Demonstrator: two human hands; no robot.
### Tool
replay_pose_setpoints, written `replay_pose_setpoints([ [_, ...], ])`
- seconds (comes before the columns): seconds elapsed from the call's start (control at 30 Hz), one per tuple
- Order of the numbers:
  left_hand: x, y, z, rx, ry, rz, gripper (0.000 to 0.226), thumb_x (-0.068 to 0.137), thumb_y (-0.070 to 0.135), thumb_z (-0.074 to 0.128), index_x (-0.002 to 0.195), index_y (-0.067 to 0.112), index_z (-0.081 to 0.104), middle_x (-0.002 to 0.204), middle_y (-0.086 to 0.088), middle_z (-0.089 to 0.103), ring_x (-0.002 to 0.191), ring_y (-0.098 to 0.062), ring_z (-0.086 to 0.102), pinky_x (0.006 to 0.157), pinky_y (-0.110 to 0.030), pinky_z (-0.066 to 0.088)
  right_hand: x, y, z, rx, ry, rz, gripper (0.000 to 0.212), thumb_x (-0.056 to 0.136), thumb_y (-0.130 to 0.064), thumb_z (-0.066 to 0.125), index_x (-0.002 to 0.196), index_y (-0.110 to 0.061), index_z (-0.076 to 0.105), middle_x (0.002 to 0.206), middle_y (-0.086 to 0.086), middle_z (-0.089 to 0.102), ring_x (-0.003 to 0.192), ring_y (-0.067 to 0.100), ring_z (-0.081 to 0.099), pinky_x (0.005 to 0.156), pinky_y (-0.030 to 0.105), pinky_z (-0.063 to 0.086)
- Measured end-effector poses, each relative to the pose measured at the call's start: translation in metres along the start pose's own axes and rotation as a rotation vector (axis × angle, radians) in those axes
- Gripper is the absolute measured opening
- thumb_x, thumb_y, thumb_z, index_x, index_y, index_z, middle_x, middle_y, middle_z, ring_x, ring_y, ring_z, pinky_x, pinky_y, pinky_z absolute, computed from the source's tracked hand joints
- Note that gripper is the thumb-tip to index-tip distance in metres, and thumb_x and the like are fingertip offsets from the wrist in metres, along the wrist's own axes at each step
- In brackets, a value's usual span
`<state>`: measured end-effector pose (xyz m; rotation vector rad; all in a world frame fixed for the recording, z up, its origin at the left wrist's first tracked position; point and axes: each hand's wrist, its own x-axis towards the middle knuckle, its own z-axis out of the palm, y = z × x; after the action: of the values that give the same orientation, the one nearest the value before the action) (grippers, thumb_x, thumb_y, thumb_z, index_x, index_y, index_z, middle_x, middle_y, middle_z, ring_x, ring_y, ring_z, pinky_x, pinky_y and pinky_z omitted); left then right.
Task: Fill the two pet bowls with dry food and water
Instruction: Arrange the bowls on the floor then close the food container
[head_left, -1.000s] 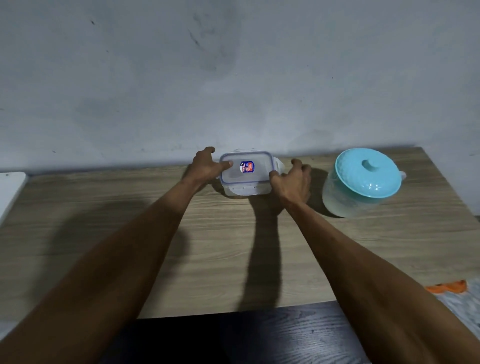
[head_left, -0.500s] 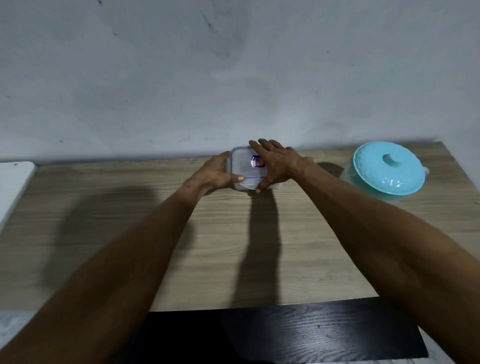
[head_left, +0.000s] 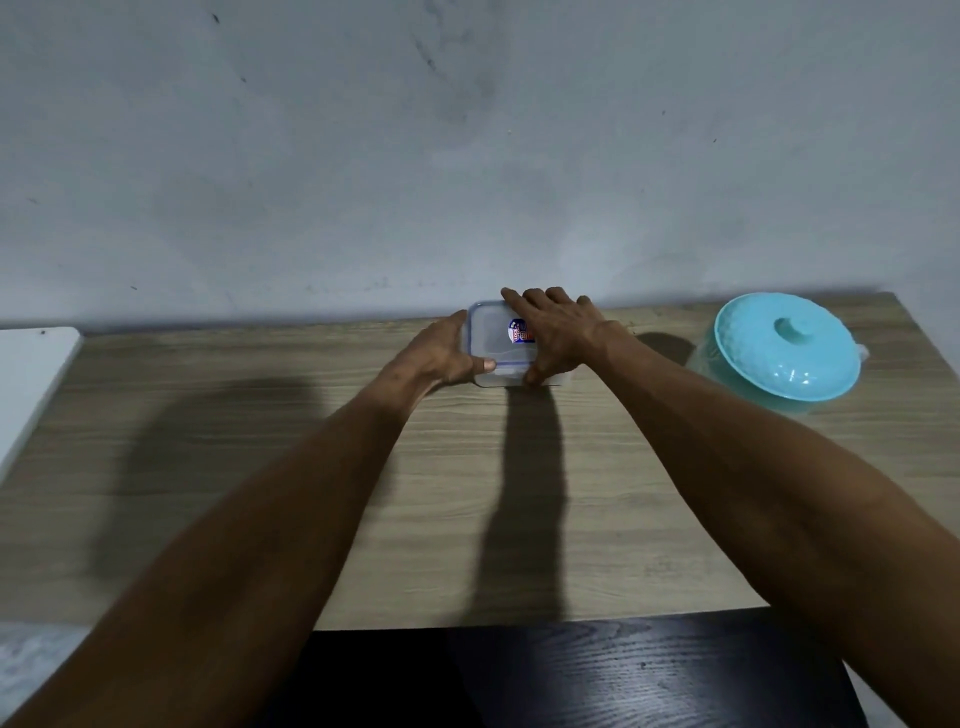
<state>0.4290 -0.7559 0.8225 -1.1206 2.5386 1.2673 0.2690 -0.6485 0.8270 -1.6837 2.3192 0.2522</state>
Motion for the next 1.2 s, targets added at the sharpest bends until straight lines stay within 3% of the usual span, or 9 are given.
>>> replay_pose_setpoints([
  [0.17,0.001,-0.001,0.0,-0.014,0.001,-0.005,0.102,0.047,0.059,0.076,0.14,0.025,0.047,0.129,-0.003,0.062,0.113,-0.026,0.06,0.098,-0.047,0.051,0.005,-0.001,-0.004,0.013,-0.026,-0.004,0.131,0.055,-0.053,0.086,0.154,-0.025,0.005,0.148,0.004,0.034,0.133,0.033,0.033,0.103,0.052,0.037],
  [0.37,-0.004,0.005,-0.002,0.03,0.003,0.007,0.081,0.072,0.04,0.082,0.142,0.021,0.045,0.134,-0.006,0.059,0.117,-0.028,0.057,0.102,-0.046,0.048,0.007,0.001,-0.008,0.053,-0.09,0.0,0.134,0.053,-0.053,0.088,0.155,-0.029,0.003,0.151,0.003,0.031,0.137,0.032,0.031,0.106,0.052,0.036],
  [0.5,0.0,0.004,-0.001,0.041,-0.014,0.019,0.081,0.075,0.039,0.081,0.144,0.021,0.042,0.136,-0.006,0.057,0.117,-0.028,0.055,0.102,-0.045,0.048,0.008,0.004,-0.017,0.126,-0.157,0.01,0.138,0.05,-0.056,0.09,0.155,-0.033,0.004,0.154,0.0,0.029,0.14,0.03,0.03,0.107,0.052,0.04],
  [0.77,0.003,0.001,-0.001,0.127,-0.01,0.03,0.077,0.078,0.039,0.079,0.144,0.021,0.044,0.136,-0.006,0.057,0.118,-0.028,0.056,0.1,-0.038,0.047,0.018,0.008,-0.011,0.182,-0.124,0.004,0.132,0.045,-0.055,0.093,0.151,-0.03,0.019,0.147,-0.001,0.037,0.134,0.028,0.038,0.103,0.045,0.041],
  [0.93,-0.001,0.005,-0.001,0.145,-0.024,0.01,0.093,0.061,0.056,0.076,0.142,0.024,0.044,0.135,-0.006,0.059,0.115,-0.027,0.058,0.1,-0.044,0.049,0.005,0.01,-0.004,0.283,-0.072,0.041,0.135,0.053,-0.064,0.087,0.157,-0.025,0.009,0.16,0.005,0.023,0.149,0.028,0.019,0.117,0.051,0.027],
  [1.03,-0.002,0.006,-0.002,0.151,-0.019,0.006,0.097,0.056,0.058,0.071,0.142,0.023,0.044,0.136,-0.006,0.059,0.117,-0.027,0.058,0.1,-0.044,0.049,-0.015,0.013,0.014,0.655,0.178,0.224,0.099,0.081,-0.059,0.07,0.153,-0.009,0.026,0.159,0.014,0.03,0.148,0.03,0.027,0.118,0.043,0.029],
  [1.13,-0.005,0.008,-0.003,0.142,-0.025,0.009,0.096,0.06,0.055,0.074,0.144,0.022,0.041,0.138,-0.006,0.058,0.118,-0.027,0.058,0.101,-0.043,0.048,-0.033,0.008,0.036,0.823,0.393,0.486,0.051,0.094,-0.044,0.06,0.121,-0.001,0.058,0.126,0.024,0.061,0.119,0.039,0.056,0.088,0.036,0.044],
  [1.2,-0.008,0.011,-0.003,0.139,-0.024,0.006,0.089,0.067,0.048,0.077,0.144,0.022,0.041,0.137,-0.006,0.059,0.117,-0.027,0.058,0.101,-0.042,0.048,-0.039,-0.004,0.045,0.953,0.443,0.603,0.043,0.097,-0.04,0.056,0.109,0.001,0.064,0.114,0.027,0.066,0.109,0.042,0.06,0.083,0.036,0.045],
])
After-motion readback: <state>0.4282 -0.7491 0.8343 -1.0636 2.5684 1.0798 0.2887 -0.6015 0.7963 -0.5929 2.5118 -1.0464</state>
